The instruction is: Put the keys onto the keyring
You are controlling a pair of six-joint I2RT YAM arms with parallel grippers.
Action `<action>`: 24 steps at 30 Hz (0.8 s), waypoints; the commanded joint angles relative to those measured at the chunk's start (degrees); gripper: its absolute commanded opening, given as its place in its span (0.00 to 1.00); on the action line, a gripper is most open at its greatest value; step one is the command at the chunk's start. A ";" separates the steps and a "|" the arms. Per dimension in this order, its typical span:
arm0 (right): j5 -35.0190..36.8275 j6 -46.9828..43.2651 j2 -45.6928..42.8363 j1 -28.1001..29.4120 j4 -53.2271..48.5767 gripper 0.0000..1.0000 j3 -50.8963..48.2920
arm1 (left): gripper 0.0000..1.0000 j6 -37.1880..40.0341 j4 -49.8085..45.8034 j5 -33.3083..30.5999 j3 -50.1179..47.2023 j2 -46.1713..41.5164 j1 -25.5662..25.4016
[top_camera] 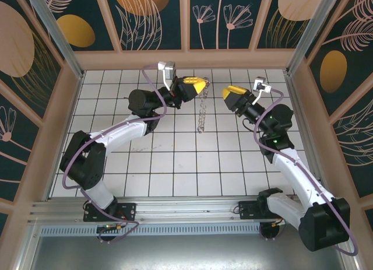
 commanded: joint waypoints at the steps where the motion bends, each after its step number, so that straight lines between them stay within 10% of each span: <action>1: -2.56 2.26 -0.46 -0.37 5.14 0.43 2.44 | 0.00 -1.37 1.75 -1.78 1.47 -0.80 0.13; 24: -23.43 5.83 3.69 -0.26 12.65 0.29 3.97 | 0.00 38.30 -56.59 0.63 4.48 -11.46 0.31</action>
